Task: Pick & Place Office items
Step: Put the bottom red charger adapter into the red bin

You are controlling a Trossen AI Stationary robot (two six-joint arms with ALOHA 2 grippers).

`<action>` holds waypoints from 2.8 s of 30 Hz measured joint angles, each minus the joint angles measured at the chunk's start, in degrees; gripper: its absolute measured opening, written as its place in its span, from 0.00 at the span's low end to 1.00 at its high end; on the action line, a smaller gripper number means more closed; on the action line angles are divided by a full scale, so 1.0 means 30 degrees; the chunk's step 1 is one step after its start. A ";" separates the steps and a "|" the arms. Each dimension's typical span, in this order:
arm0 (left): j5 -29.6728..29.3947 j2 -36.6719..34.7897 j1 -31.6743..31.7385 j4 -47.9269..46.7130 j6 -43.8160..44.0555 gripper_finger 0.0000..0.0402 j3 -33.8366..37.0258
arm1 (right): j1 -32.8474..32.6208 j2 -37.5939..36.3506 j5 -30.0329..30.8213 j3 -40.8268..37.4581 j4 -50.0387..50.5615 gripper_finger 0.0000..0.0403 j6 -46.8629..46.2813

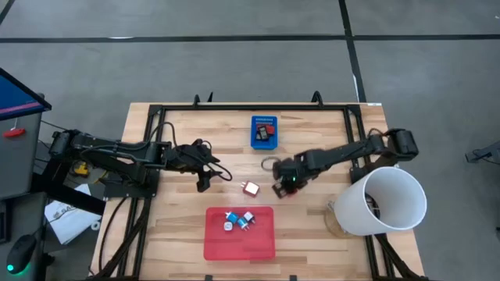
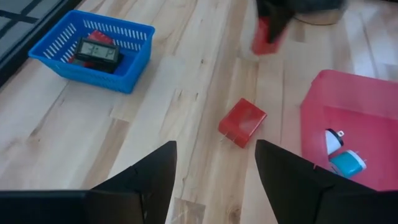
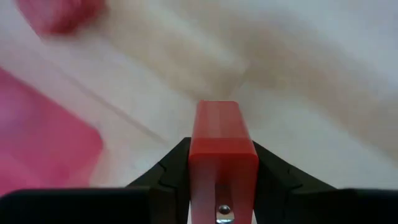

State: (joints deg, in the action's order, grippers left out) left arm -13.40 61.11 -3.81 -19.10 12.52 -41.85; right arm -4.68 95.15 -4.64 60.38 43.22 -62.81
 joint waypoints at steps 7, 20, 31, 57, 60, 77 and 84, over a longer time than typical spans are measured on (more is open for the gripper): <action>0.3070 0.0005 0.0001 0.2251 0.0125 0.53 0.0000 | 0.3250 -0.3978 0.0089 0.0000 -0.3225 0.27 0.1875; 0.5738 0.0857 0.2922 1.4929 0.7455 0.53 0.1680 | 0.4617 -0.6179 -0.2992 0.0005 -1.0511 0.27 0.3079; -0.0969 0.1200 -0.0255 1.6045 -0.8205 0.59 0.1428 | 0.4188 -0.5510 -0.4174 0.0024 -1.7041 0.27 -0.0028; -0.0915 0.0586 -0.1250 1.6385 -0.7950 0.80 0.0780 | 0.4166 -0.2847 -0.6167 -0.0009 -2.4128 0.27 -0.3423; -0.0966 0.0270 -0.1392 1.5336 -0.8003 0.79 0.0811 | 0.4193 -0.2839 -0.5605 0.0028 -2.4342 0.27 -0.3443; -0.0902 0.0306 -0.1392 1.4170 -0.9274 0.81 0.0838 | 0.3692 -0.2839 -0.5741 0.0029 -2.3459 0.27 -0.3394; -0.1455 0.1277 -0.1203 1.7334 -1.1000 0.82 0.0827 | 0.3702 -0.2847 -0.5431 0.0029 -2.3445 0.27 -0.3431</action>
State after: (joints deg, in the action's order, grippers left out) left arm -17.76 64.94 -7.42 32.90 -20.48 -39.36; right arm 6.42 86.61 -20.93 60.47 -27.11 -73.10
